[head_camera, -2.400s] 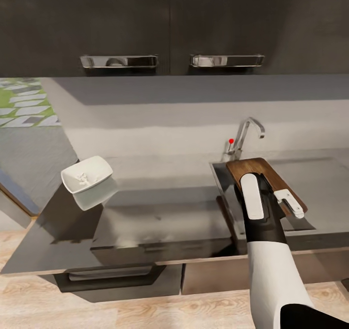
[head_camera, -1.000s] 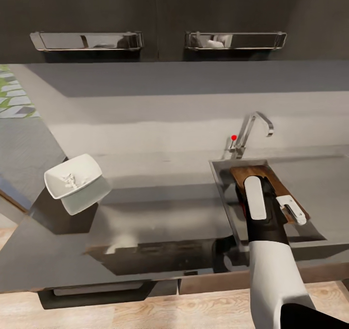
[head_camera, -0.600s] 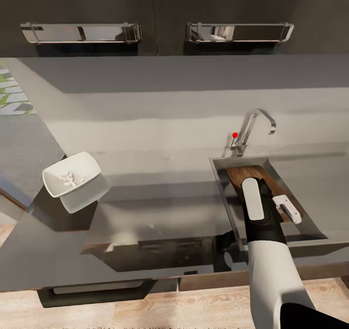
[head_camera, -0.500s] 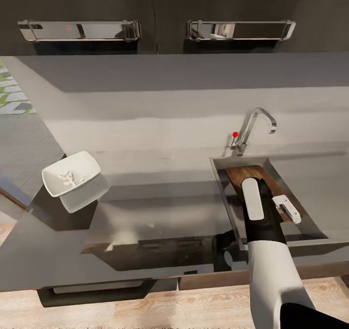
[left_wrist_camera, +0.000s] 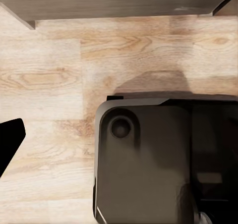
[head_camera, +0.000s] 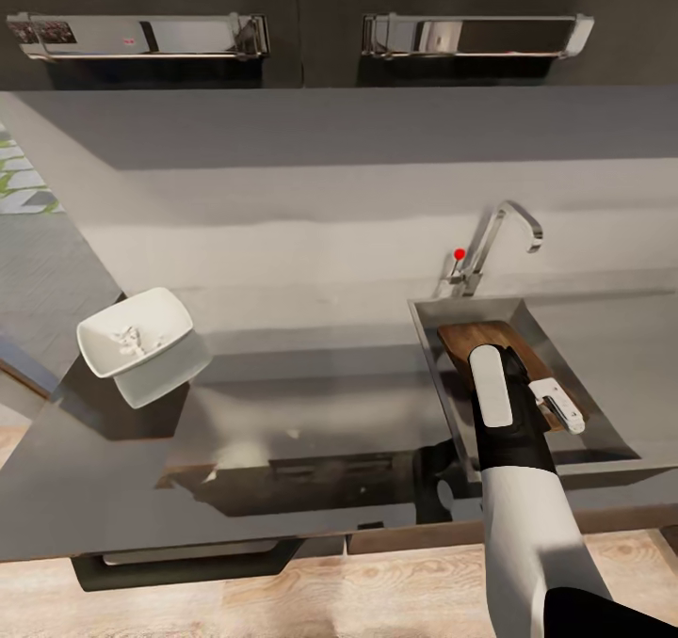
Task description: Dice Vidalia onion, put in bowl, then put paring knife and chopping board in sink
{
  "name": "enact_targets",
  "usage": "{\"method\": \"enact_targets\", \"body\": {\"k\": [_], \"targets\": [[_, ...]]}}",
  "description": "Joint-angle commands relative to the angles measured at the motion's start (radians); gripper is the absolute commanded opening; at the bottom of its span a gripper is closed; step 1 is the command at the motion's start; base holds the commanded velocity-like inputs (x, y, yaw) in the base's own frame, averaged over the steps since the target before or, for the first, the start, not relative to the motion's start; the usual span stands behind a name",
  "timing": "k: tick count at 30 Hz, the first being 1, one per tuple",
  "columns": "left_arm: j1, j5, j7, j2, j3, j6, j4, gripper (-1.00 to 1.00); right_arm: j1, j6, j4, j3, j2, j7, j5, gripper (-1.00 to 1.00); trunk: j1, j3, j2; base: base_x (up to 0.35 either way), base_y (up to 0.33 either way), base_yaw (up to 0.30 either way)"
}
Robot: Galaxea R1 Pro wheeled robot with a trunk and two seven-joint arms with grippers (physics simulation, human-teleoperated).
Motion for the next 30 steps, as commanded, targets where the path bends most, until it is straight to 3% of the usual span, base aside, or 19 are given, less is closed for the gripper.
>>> {"method": "enact_targets", "body": {"k": [1, 30], "targets": [[0.000, 0.010, 0.004, 0.002, -0.006, -0.002, -0.001, 1.00, -0.001, 0.010, -0.001, -0.002, 0.001, -0.004, -0.003, -1.00, 0.001, -0.003, -0.002, 0.000, 0.000, 0.000], [0.000, 0.010, 0.004, 0.002, -0.006, -0.002, -0.001, 1.00, -0.001, 0.010, 0.006, -0.003, 0.001, -0.003, -0.008, -1.00, 0.001, -0.048, -0.002, 0.000, 0.000, 0.000]]}}
